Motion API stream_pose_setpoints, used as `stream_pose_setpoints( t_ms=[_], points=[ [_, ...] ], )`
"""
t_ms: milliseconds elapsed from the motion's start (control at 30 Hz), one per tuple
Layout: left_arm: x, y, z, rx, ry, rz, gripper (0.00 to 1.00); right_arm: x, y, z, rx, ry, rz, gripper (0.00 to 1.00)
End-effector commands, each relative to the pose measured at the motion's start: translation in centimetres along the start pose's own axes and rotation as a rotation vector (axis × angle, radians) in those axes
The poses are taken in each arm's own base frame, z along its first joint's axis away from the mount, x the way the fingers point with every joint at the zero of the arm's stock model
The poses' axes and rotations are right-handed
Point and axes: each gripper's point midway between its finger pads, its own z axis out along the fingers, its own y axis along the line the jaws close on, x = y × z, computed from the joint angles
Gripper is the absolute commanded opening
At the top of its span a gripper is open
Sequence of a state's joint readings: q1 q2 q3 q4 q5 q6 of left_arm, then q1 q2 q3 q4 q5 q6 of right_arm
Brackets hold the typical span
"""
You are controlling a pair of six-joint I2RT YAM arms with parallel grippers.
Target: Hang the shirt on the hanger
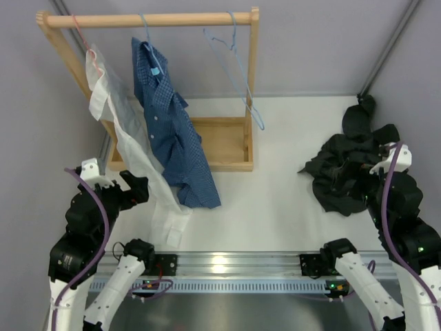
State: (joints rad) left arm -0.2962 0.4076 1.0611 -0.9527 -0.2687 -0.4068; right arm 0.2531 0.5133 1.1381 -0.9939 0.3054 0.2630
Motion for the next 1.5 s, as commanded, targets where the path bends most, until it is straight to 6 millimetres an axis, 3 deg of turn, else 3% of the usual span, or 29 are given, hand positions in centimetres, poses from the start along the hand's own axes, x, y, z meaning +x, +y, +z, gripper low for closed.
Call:
stream_pose_setpoints(
  t_ms=[0,200,333,467,533,600,633,667,700,800,867,933,1000,1033,1067,1100,1200,1300,1333,1367,1400,1467],
  points=[
    [-0.7,-0.2,-0.3,0.009,-0.025,-0.011,0.98,0.1,-0.5,0.5,0.038,0.010,0.003,0.99],
    [-0.5,-0.9,0.7,0.024,-0.006,-0.029,0.98,1.5,0.0,2.2,0.048,0.062,0.038,0.99],
    [-0.2,-1.7,1.9,0.051,-0.001,-0.050,0.98,4.5,1.0,7.5,0.106,0.211,0.036,1.00],
    [0.4,-2.6,2.8,0.096,-0.002,-0.065,0.98,6.9,-0.9,11.8,0.271,0.300,0.003,0.99],
    [0.8,-2.9,3.2,0.115,0.000,-0.066,0.98,8.5,-0.9,14.0,0.280,0.362,-0.015,0.99],
    [1.2,-3.2,3.3,0.132,0.011,-0.059,0.98,8.6,-0.4,16.5,0.251,0.353,-0.005,0.98],
    [1.6,-3.1,3.4,0.130,0.021,-0.052,0.98,9.9,-0.1,18.2,0.237,0.401,-0.049,0.98],
    [1.8,-3.1,3.4,0.135,0.026,-0.045,0.98,9.4,0.7,19.9,0.198,0.377,-0.058,0.99],
    [1.8,-3.0,3.3,0.135,0.023,-0.044,0.98,10.9,0.5,21.4,0.215,0.424,-0.100,1.00],
    [1.9,-3.5,2.9,0.168,0.023,-0.046,0.98,11.4,0.3,23.9,0.240,0.434,-0.130,0.99],
    [1.7,-3.5,2.6,0.177,0.012,-0.049,0.98,12.8,0.8,25.5,0.215,0.460,-0.154,0.99],
    [1.7,-3.8,2.5,0.194,0.014,-0.040,0.98,13.4,1.0,26.9,0.204,0.449,-0.161,0.93],
    [1.5,-4.2,2.2,0.217,0.014,-0.027,0.98,13.4,0.5,27.4,0.235,0.434,-0.161,0.62],
    [1.4,-4.3,2.1,0.225,0.013,-0.021,0.98,13.0,0.5,27.4,0.237,0.416,-0.153,0.49],
    [1.4,-4.5,2.0,0.240,0.016,-0.015,0.98,13.4,0.5,27.0,0.233,0.413,-0.146,0.08],
    [1.2,-4.8,1.7,0.263,0.015,0.005,0.98,12.2,0.8,26.3,0.221,0.367,-0.110,0.00],
    [1.6,-6.7,1.0,0.371,0.054,0.020,0.98,12.6,3.1,24.3,0.091,0.340,-0.082,0.00],
    [1.9,-8.3,0.4,0.455,0.101,0.014,0.98,11.9,7.6,20.0,-0.120,0.295,-0.088,0.00],
    [1.5,-8.8,0.1,0.478,0.101,0.012,0.98,10.6,9.3,17.8,-0.212,0.244,-0.082,0.00],
    [1.5,-9.7,-0.1,0.525,0.120,0.010,0.98,11.9,12.5,15.3,-0.366,0.281,-0.093,0.00],
    [1.3,-10.5,-0.5,0.570,0.124,0.012,0.98,12.1,14.5,13.3,-0.483,0.290,-0.092,0.00],
    [1.0,-13.1,-2.3,0.746,0.152,0.012,0.98,12.4,19.2,7.5,-0.768,0.305,-0.068,0.00]
  ],
)
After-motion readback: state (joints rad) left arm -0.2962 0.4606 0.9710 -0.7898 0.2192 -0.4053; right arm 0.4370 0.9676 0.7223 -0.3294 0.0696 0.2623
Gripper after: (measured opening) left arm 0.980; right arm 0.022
